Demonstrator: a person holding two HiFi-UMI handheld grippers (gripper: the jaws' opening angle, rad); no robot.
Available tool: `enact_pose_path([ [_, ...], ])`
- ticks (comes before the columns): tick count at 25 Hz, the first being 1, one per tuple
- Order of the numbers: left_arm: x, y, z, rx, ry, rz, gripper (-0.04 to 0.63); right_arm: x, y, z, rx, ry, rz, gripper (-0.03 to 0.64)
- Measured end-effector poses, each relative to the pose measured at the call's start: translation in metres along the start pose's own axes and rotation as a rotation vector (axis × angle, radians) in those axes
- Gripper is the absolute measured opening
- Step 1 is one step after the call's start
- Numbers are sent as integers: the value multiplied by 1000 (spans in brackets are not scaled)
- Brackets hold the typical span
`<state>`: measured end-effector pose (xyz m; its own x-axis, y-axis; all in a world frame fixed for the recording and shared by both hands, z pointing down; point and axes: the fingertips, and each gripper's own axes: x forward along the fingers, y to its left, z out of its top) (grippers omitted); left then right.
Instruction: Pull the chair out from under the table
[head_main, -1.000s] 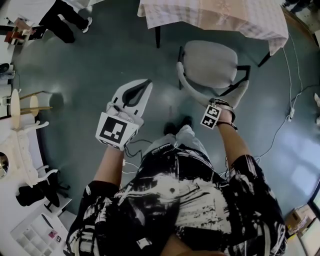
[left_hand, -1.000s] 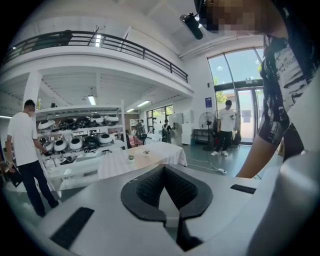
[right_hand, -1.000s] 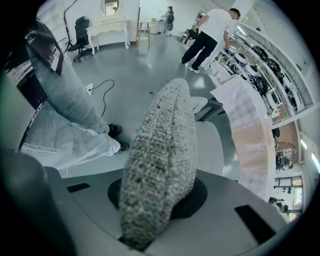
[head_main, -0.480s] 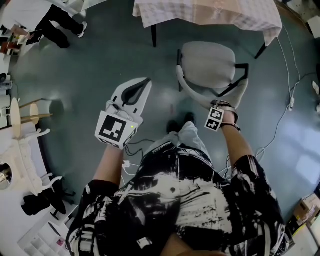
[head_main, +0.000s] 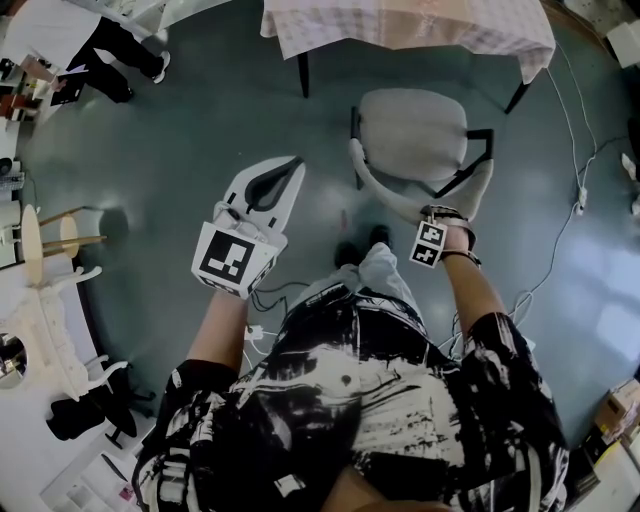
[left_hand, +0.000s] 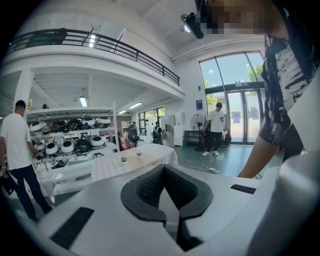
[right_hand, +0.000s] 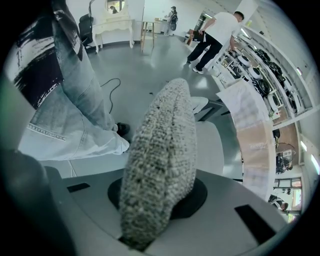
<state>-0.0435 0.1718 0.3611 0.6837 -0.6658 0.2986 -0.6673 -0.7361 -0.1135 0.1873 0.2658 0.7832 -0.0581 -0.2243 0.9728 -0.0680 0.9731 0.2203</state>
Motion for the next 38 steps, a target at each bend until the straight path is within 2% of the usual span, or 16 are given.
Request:
enact_pose_path([
  [6,-4,2,-1,-12,-9,3,0,0,3,1,-46,-7,-34,92],
  [9,3,1,-3,-5,-19,-11,0,-9,1,-3,-31,-18,-62,94],
  [14,8,2,2,-10,-46,-44,0,-64,2,3,48,-71,-69,112],
  [16,15,4,10,-5,-66,-59,0,-102,-6,8,78,-117,-110,115],
  [18,24,3,17,-2,-84,-79,0,-156,-28,24,139,-223,-204,72],
  [20,33,0,25,0,-100,-98,0,-219,-61,49,235,-375,-307,60],
  [25,61,-8,54,9,-146,-136,0,-391,-162,99,501,-893,-547,32],
  [27,68,-12,68,19,-164,-143,0,-449,-188,104,600,-1054,-612,13],
  [30,73,-13,86,44,-184,-145,0,-504,-213,101,653,-1174,-683,2],
  [33,71,-12,98,56,-201,-142,0,-529,-227,107,636,-1216,-739,2],
  [38,62,-7,111,45,-221,-116,0,-535,-231,120,644,-1260,-734,2],
])
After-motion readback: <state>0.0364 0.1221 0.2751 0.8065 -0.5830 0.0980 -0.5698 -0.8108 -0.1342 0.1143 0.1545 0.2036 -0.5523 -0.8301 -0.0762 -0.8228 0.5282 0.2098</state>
